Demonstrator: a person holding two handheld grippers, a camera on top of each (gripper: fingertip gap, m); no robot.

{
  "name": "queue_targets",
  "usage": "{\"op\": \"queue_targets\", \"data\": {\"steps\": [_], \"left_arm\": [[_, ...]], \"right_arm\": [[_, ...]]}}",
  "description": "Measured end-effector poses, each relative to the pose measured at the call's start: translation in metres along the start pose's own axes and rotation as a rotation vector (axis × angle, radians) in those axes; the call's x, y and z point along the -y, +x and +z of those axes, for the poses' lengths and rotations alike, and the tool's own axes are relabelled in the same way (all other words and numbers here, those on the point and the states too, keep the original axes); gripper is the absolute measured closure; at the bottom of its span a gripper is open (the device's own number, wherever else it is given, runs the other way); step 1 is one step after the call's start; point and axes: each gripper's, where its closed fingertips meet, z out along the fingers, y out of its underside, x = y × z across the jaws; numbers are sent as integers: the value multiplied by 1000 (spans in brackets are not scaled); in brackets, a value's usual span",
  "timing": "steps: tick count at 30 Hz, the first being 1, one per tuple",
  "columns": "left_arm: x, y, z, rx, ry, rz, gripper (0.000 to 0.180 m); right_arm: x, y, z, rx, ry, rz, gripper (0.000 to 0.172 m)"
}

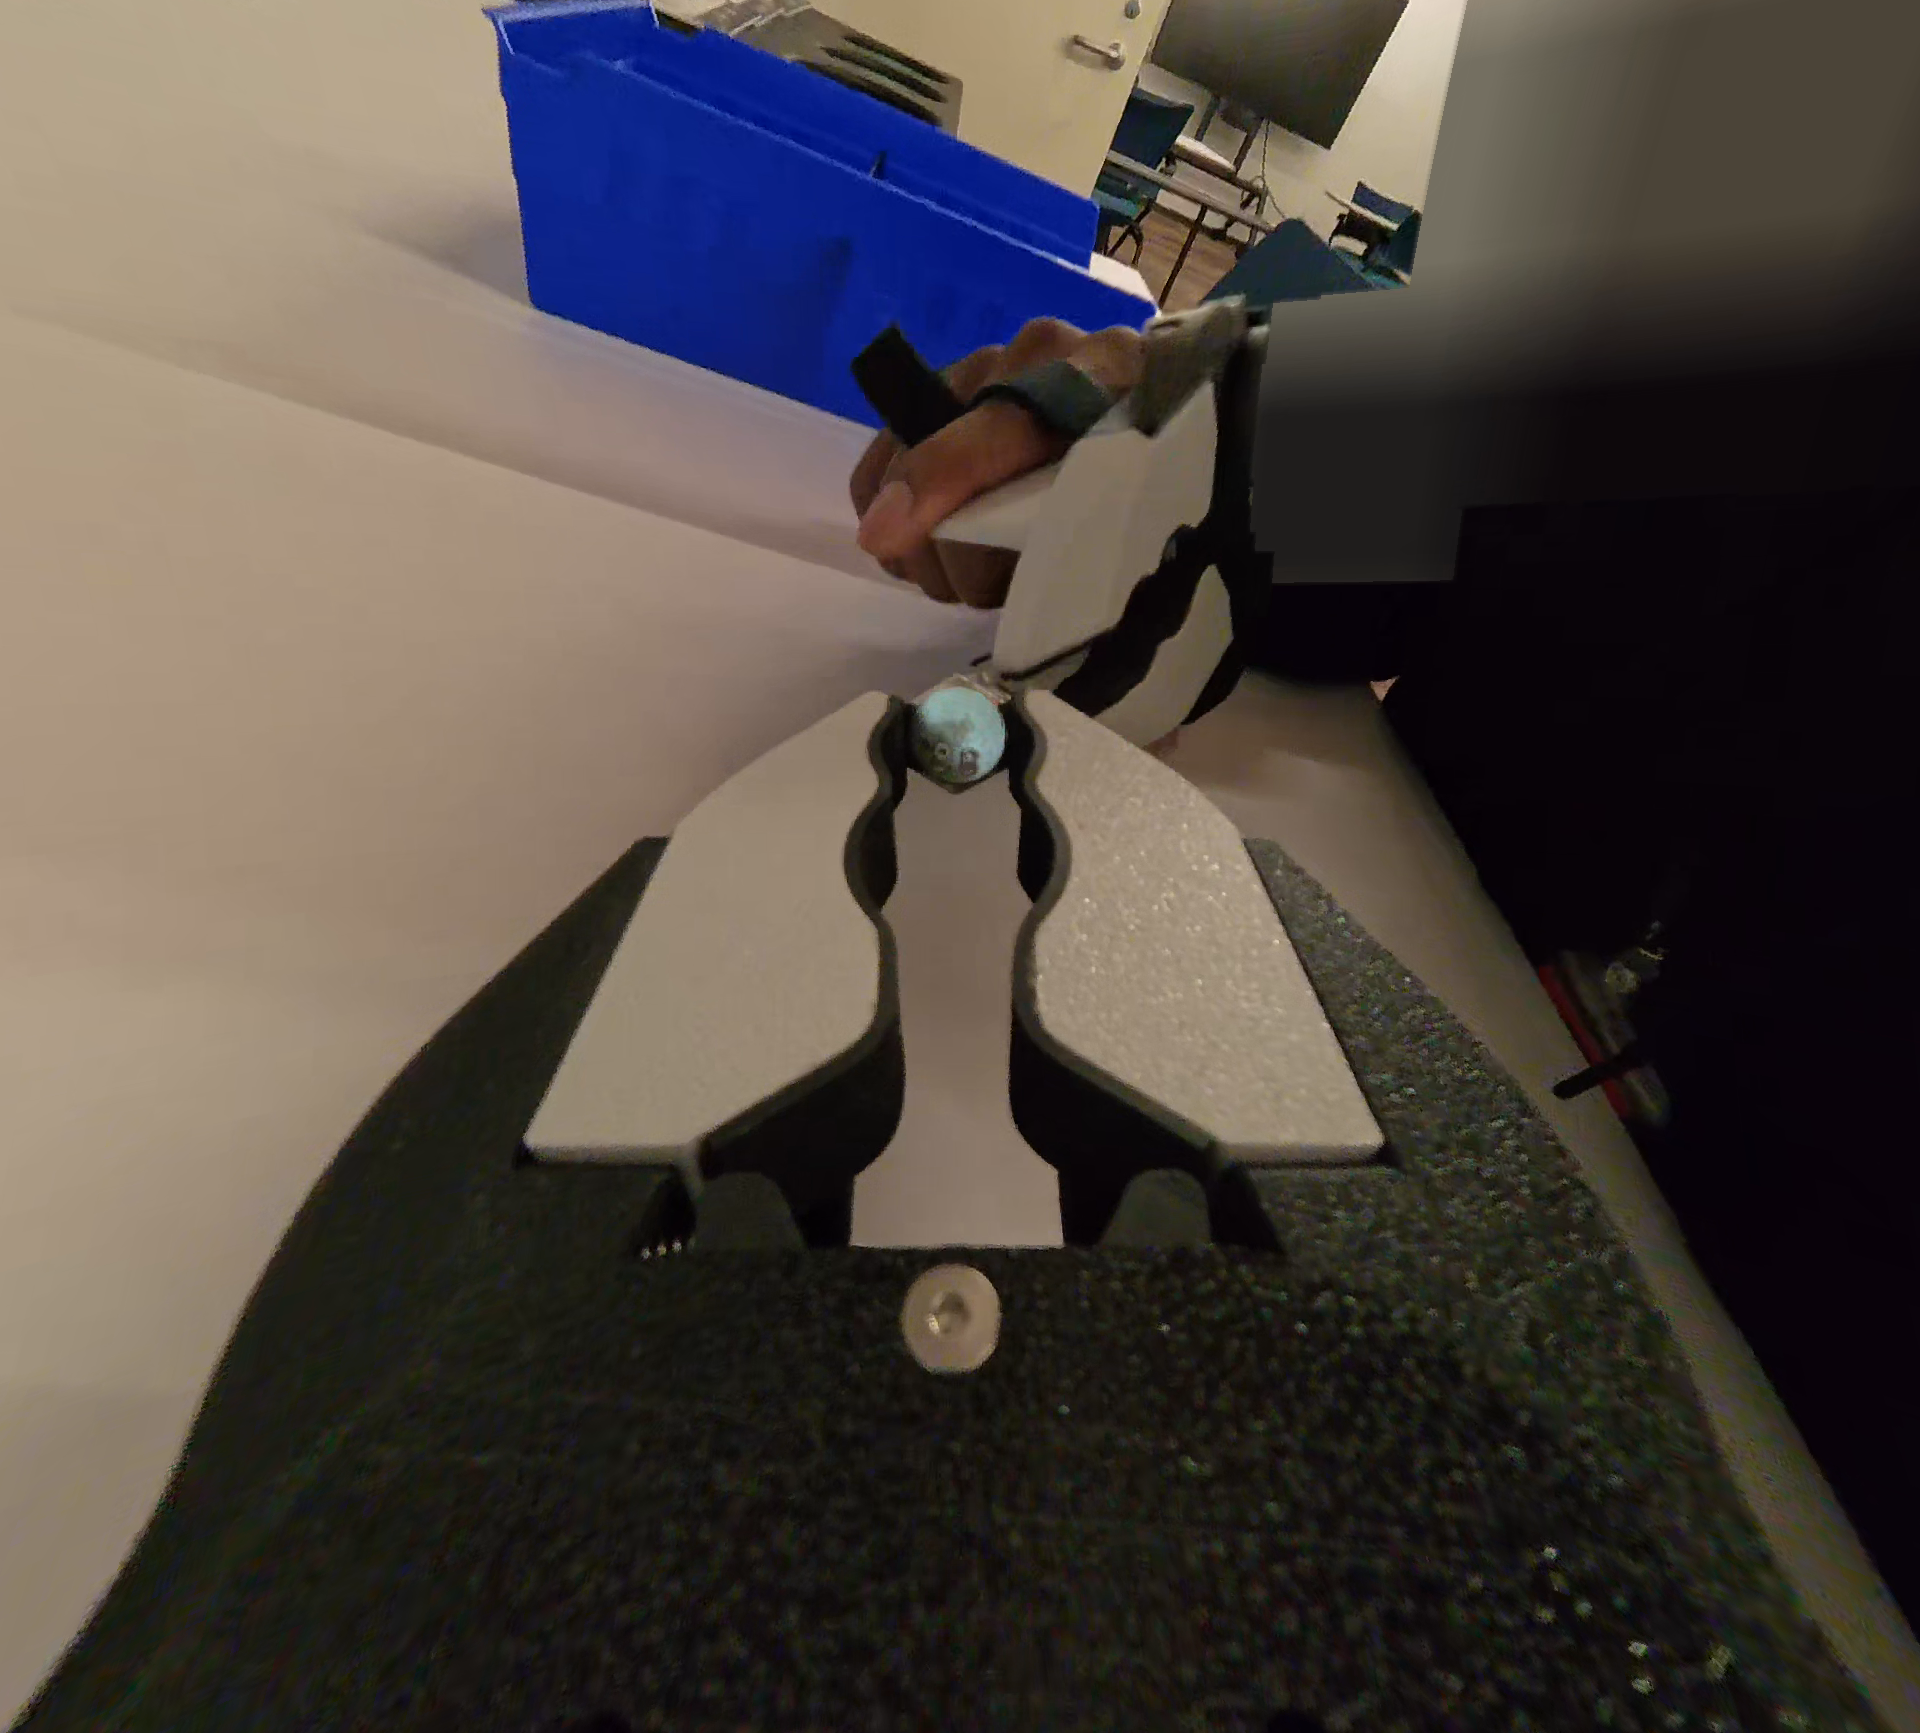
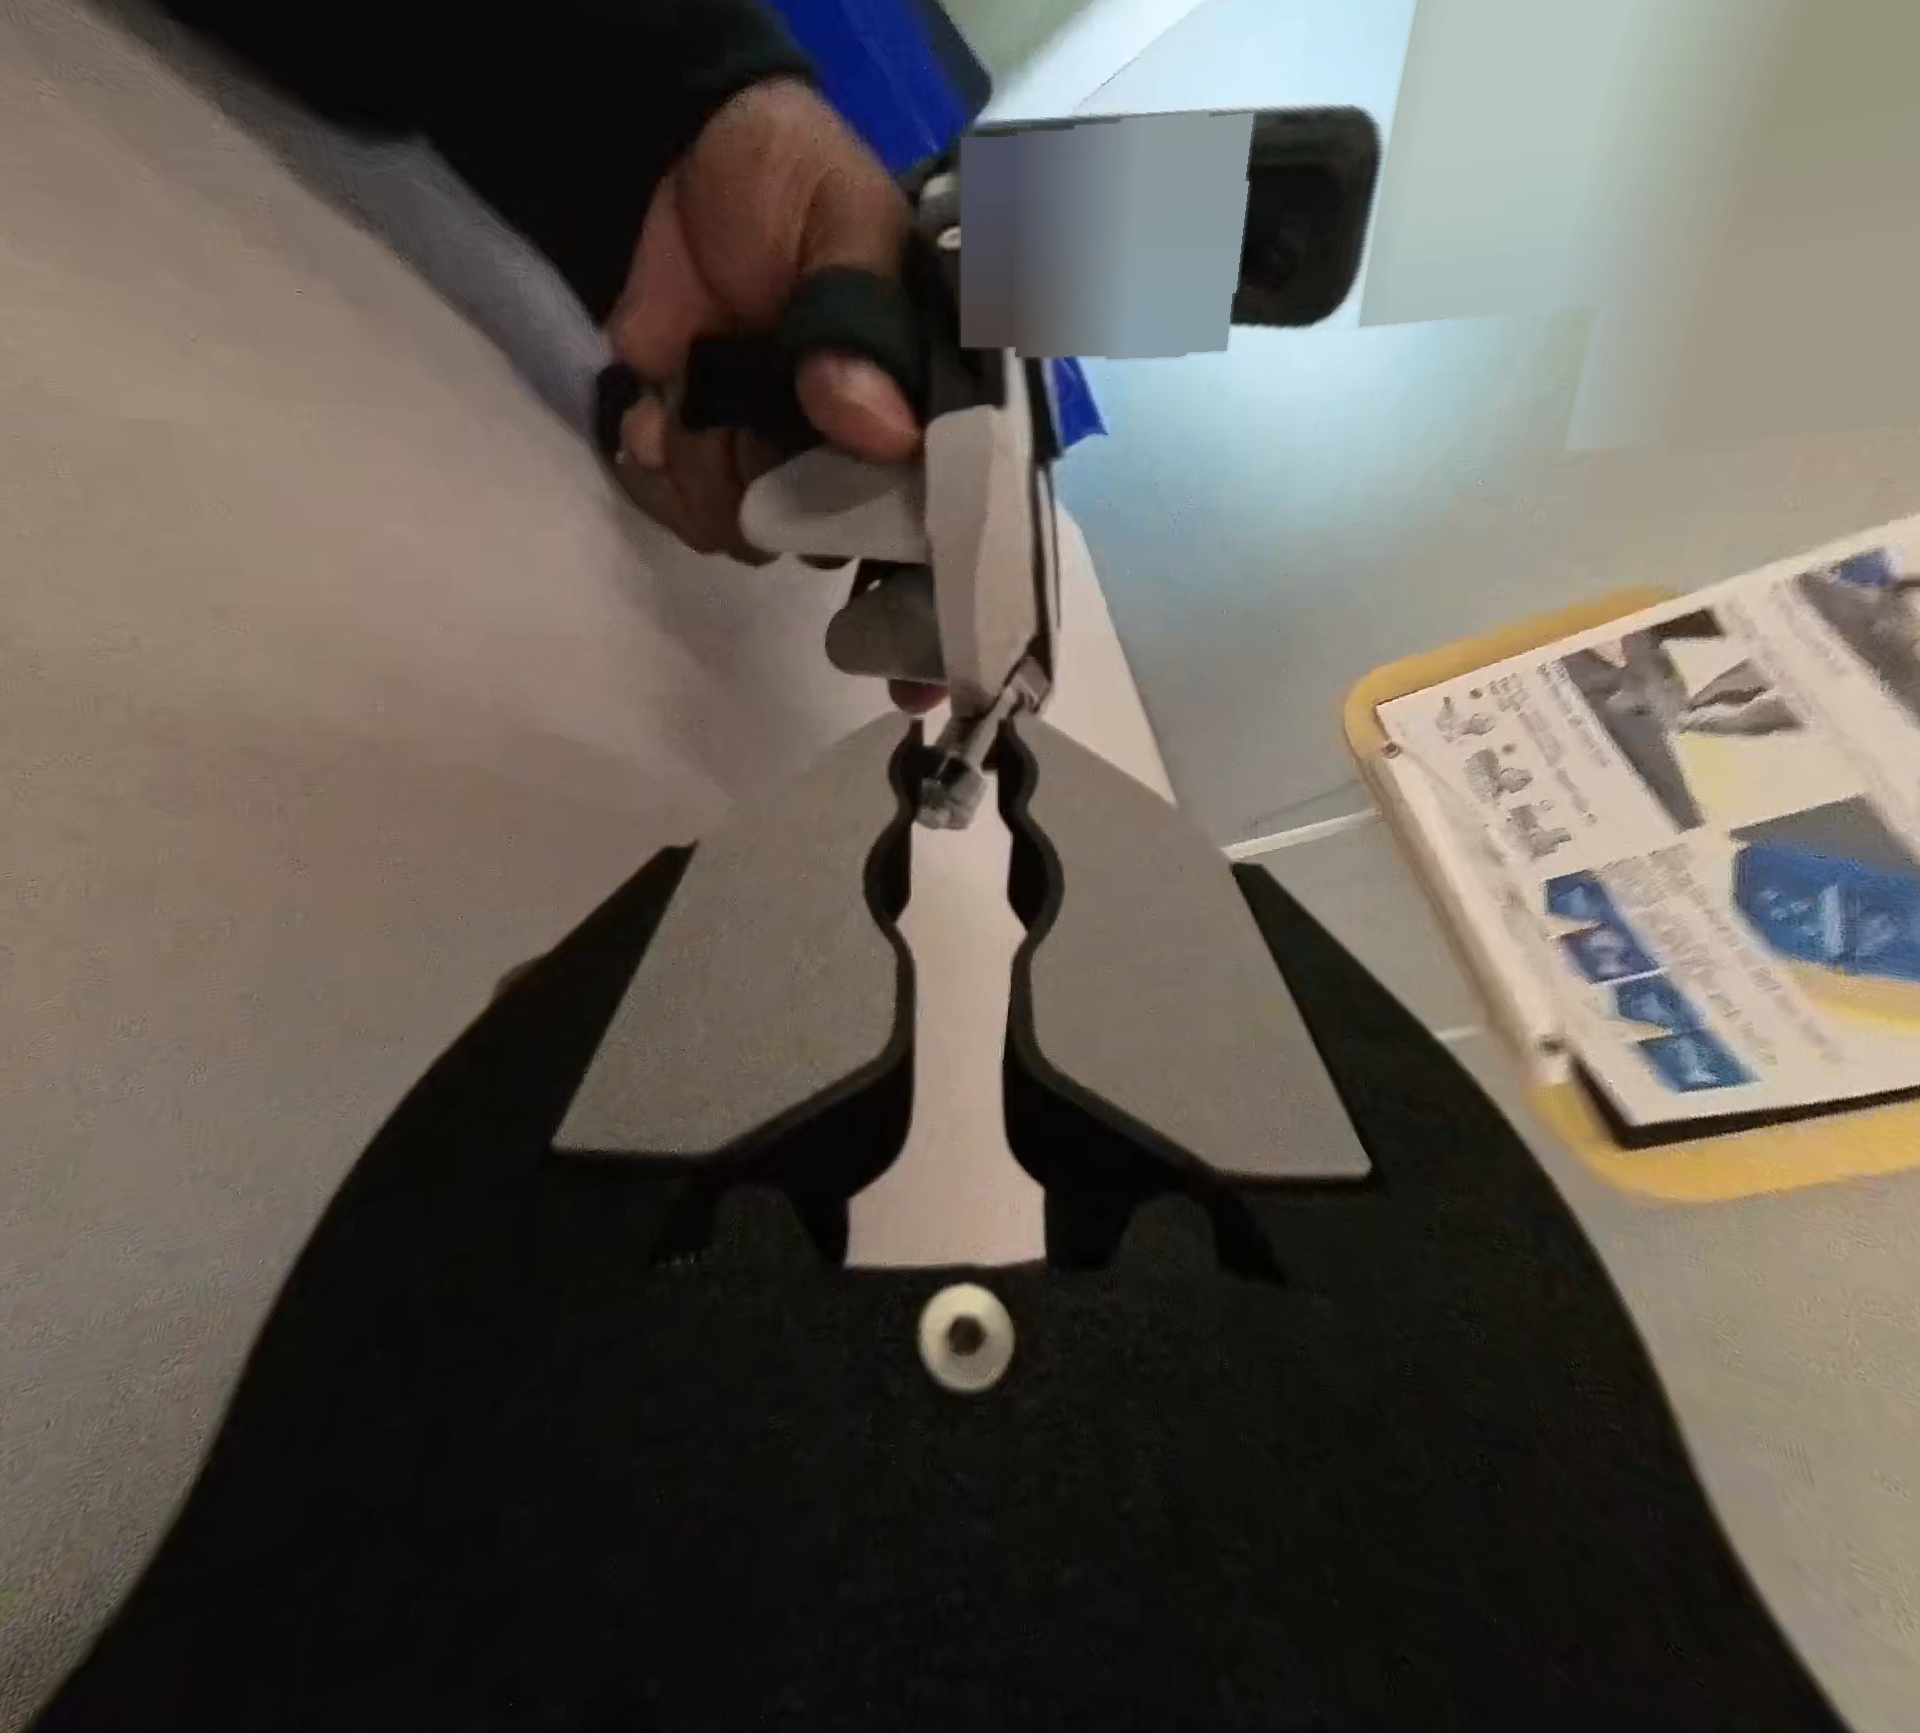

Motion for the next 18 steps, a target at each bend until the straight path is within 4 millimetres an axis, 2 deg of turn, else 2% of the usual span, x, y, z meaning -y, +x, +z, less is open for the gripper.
{"op": "queue_targets", "data": {"steps": [3, 6, 10, 15, 17, 18], "left_arm": [[5, -1, -3, 13, 32, 14, 163], [16, 0, -6, 9, 98, 23, 163], [28, 1, -10, 6, 183, 23, 163], [32, 7, -6, -18, 217, 40, 163], [32, 8, -3, -24, 216, 44, 163], [32, 8, -3, -22, 220, 36, 163]], "right_arm": [[-2, 14, -2, 49, 38, 361, 149], [-2, 18, -4, 165, 101, 741, 135], [4, 27, -5, 248, 213, 1088, 131], [5, 27, -2, 329, 263, 1349, 134], [5, 27, -2, 320, 267, 1339, 153], [4, 28, -2, 285, 255, 1266, 154]]}}
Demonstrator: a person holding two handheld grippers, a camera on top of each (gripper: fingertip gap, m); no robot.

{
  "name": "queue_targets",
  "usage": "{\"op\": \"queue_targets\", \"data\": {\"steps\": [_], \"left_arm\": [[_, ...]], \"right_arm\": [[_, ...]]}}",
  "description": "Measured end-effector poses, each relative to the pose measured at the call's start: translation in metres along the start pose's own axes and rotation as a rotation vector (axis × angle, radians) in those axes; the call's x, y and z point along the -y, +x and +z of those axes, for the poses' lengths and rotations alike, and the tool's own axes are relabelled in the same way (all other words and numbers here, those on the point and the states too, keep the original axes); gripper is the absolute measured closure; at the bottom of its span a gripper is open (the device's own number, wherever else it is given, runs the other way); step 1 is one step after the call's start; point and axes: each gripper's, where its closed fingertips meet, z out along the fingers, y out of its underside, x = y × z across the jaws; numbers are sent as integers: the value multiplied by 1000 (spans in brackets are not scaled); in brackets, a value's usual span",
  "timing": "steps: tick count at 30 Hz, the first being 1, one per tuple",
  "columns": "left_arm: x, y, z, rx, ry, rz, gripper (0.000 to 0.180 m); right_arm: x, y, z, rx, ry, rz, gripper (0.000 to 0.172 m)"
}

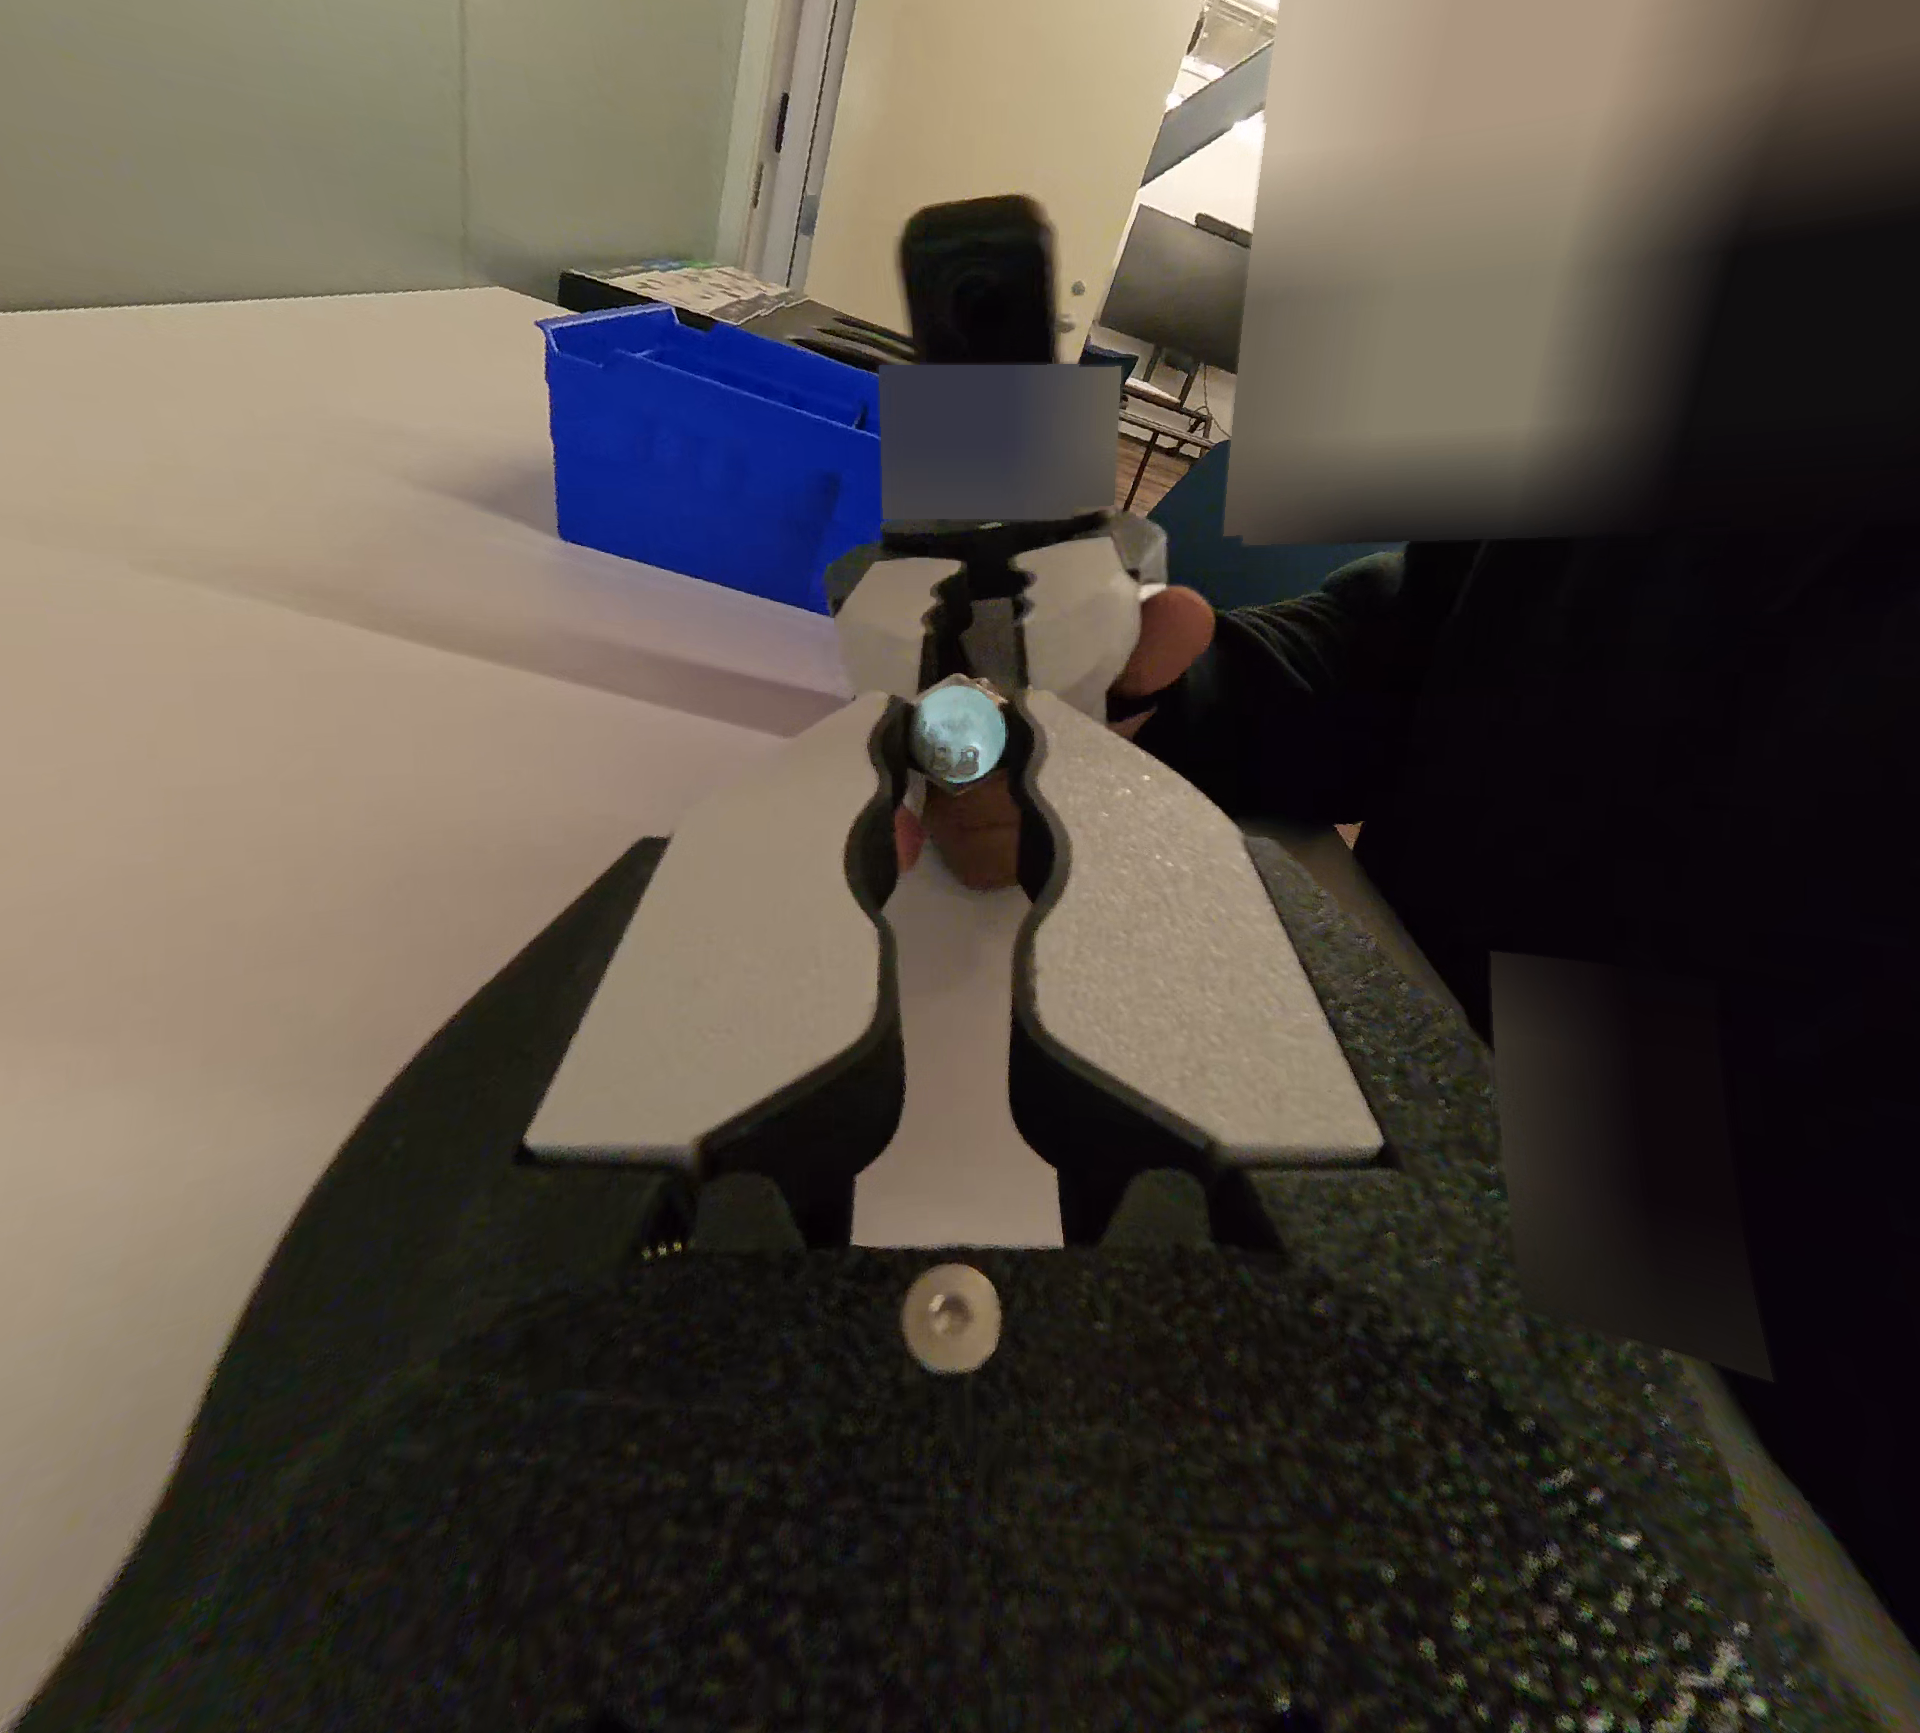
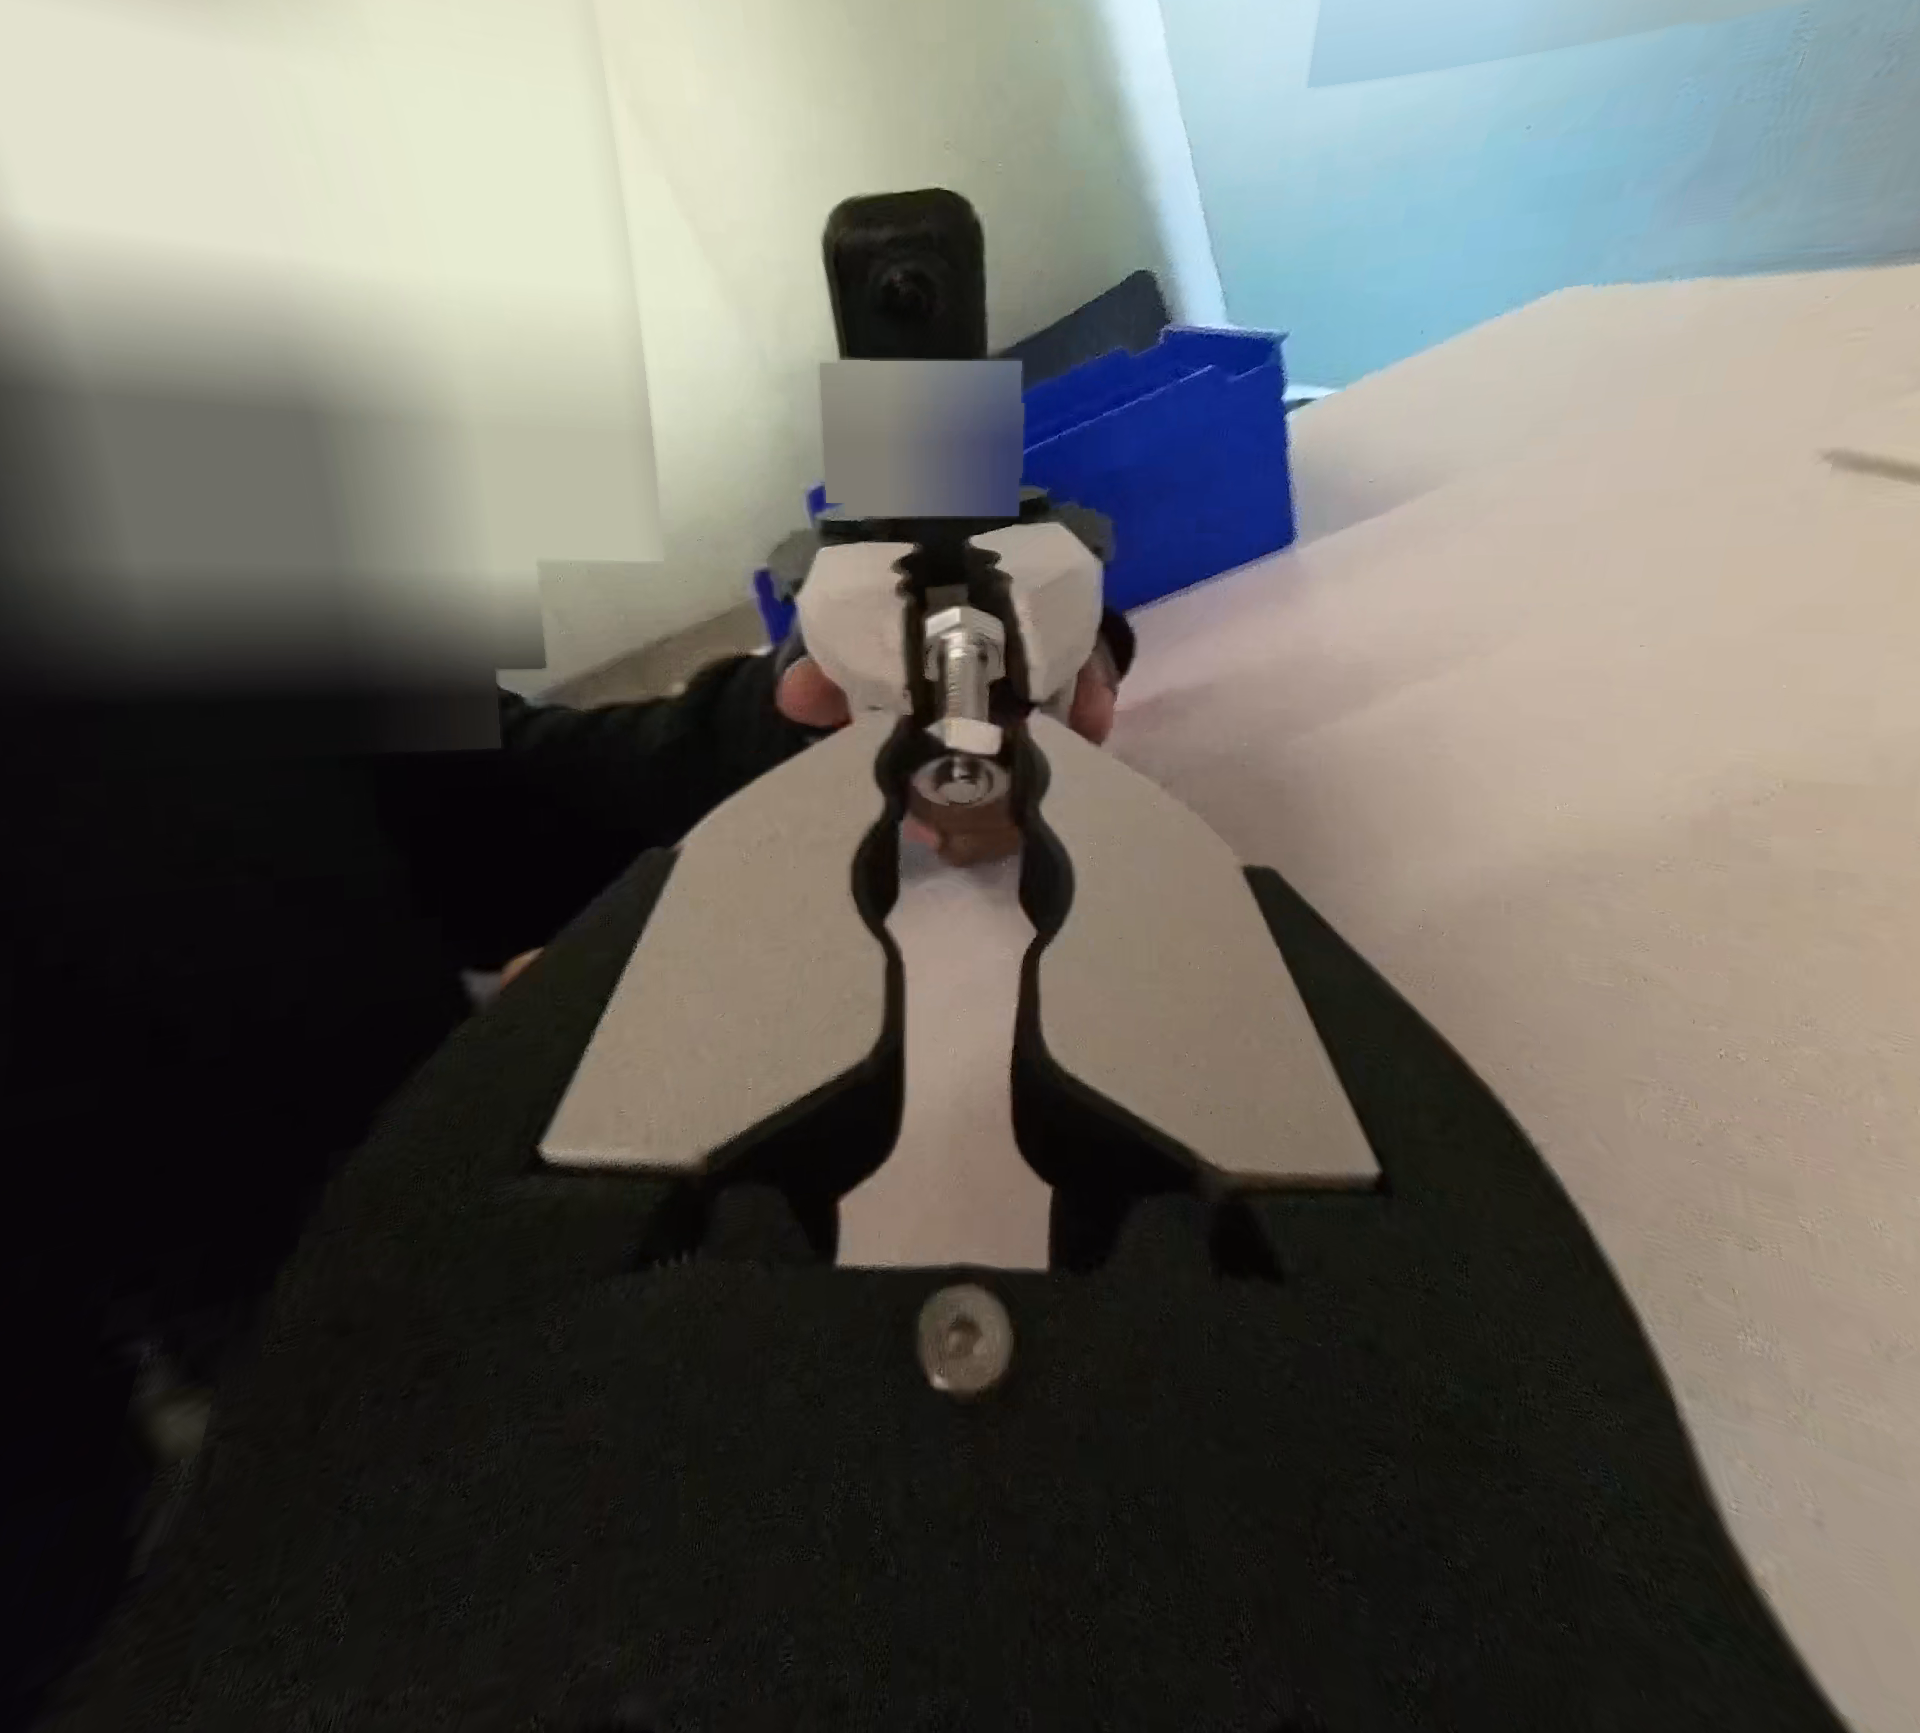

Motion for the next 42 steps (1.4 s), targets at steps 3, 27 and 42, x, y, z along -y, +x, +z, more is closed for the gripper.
{"op": "queue_targets", "data": {"steps": [3, 27, 42], "left_arm": [[-3, -3, 1, 3, -12, -51, 163], [15, -42, -7, 436, 69, 278, 163], [22, -17, -15, 142, 199, 213, 162]], "right_arm": [[-3, 3, -1, -164, -64, -482, 154], [36, 25, -37, -264, 186, -469, 151], [9, 12, -11, -47, 59, -51, 141]]}}
